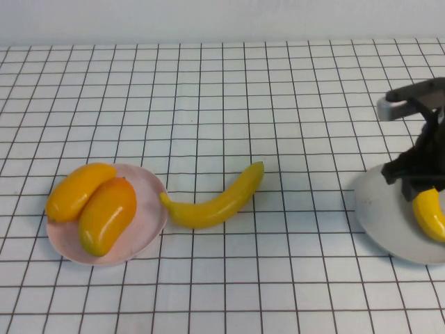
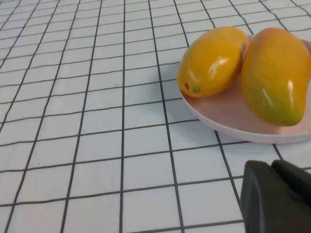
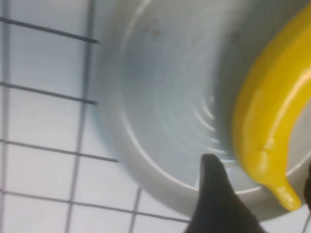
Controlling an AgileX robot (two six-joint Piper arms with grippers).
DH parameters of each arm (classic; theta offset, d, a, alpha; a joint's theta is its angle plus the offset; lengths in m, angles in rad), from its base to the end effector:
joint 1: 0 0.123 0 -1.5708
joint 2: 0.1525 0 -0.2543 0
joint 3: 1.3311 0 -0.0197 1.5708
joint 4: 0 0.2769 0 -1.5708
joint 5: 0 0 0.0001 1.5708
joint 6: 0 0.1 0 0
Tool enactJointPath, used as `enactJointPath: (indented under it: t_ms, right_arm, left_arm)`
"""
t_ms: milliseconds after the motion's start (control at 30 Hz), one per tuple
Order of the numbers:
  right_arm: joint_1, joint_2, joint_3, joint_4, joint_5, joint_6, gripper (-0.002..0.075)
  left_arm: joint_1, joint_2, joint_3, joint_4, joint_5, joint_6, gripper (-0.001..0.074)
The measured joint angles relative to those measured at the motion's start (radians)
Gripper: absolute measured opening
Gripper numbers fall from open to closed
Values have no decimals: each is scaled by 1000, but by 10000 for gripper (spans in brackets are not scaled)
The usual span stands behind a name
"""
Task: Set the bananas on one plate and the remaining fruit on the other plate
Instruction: Put another type of fruit in the right plate
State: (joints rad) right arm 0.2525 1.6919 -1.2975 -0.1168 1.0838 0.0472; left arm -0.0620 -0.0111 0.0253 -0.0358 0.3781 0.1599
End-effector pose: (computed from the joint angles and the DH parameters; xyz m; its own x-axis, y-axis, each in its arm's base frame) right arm 0.3478 0.0791 0.2051 -0.9504 -0.2531 -0.1808 -0.2377 0.9659 -0.1027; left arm 0.1180 -0.0087 0.1686 -0.2878 0.1444 -0.9467 0.1118 0.9869 0.1165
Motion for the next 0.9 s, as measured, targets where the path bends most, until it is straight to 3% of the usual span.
enactJointPath:
  t_ms: [267, 433, 600, 900]
  right_arm:
    - [220, 8, -81, 131, -47, -246, 323]
    - [321, 72, -99, 188, -148, -482, 385]
    - [386, 141, -136, 196, -207, -663, 449]
    - [439, 269, -260, 198, -270, -929, 460]
  left_arm:
    - [0, 0, 0, 0, 0, 0, -4]
    - [0, 0, 0, 0, 0, 0, -4]
    - [0, 0, 0, 0, 0, 0, -4]
    - [0, 0, 0, 0, 0, 0, -4]
